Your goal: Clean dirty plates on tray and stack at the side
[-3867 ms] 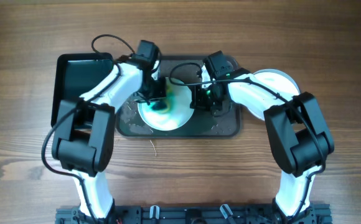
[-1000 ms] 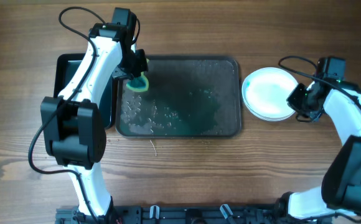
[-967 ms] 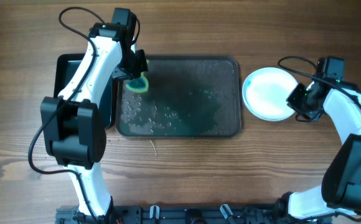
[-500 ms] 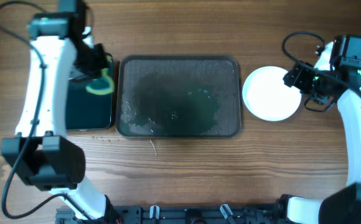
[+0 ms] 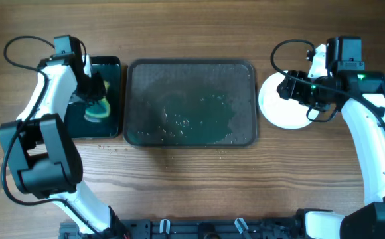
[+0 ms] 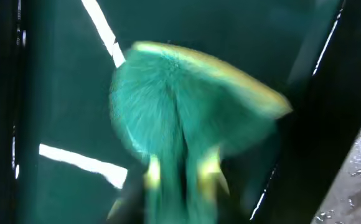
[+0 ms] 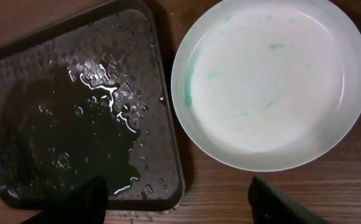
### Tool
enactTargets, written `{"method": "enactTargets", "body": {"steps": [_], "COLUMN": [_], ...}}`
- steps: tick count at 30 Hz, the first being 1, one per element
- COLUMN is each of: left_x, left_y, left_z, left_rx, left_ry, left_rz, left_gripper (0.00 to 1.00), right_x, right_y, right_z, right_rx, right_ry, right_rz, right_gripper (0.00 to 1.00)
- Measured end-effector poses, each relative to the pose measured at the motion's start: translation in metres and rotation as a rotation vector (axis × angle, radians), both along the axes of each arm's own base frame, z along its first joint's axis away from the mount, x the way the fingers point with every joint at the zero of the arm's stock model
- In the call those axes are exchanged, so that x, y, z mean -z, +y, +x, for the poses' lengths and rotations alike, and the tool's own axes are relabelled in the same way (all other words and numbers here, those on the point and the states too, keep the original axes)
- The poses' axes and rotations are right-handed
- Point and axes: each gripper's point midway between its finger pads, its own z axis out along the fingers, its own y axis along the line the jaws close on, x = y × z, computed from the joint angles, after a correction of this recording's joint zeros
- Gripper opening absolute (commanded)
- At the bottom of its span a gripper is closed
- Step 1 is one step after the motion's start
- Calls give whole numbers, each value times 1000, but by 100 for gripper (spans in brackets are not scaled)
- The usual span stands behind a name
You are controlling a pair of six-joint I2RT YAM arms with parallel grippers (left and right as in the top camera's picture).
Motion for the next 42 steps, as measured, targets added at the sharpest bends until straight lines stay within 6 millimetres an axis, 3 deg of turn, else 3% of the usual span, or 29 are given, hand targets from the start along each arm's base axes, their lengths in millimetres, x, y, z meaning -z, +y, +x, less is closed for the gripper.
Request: {"method": "enactTargets", "body": {"steps": [2, 6, 8, 11, 14, 16, 23, 26, 34, 38, 42], "left_x": [-1, -4, -18, -61, -122, -144, -142, -142, -142, -142, -142], "left_y": [1, -1, -1, -2, -4, -5, -6, -6, -6, -6, -6], "left_z": [2, -7, -10, -3, 1, 1, 1, 1, 1, 1, 1], "left_rx": [8, 10, 9, 10, 17, 20, 21, 21, 21, 21, 21], "left_ry": [-9, 35, 41, -55, -219, -276, -271, -271, -270, -271, -270], "left_rz": [6, -2, -3, 6, 16, 20, 15, 15, 15, 15, 15], "left_gripper": [100, 100, 100, 100, 100, 100, 100, 100, 100, 100, 100], "right_x": [0, 0, -8, -36, -81, -102, -156, -161, -166, -196, -201], "right_y": [0, 0, 0, 0, 1, 2, 4, 4, -3, -4, -5], "right_z": [-1, -6, -10, -24, -57, -82, -144, -153, -148, -125, -112], "right_rx": [-10, -20, -22, -27, -25, -25, 8, 40, 61, 4, -29], "right_ry": [0, 12, -7, -78, -205, -269, -512, -534, -565, -747, -948], "right_rz": [-5, -9, -13, -23, -30, -33, -23, 0, -39, -100, -152], "right_gripper": [74, 82, 100, 100, 100, 100, 100, 100, 100, 100, 100]}}
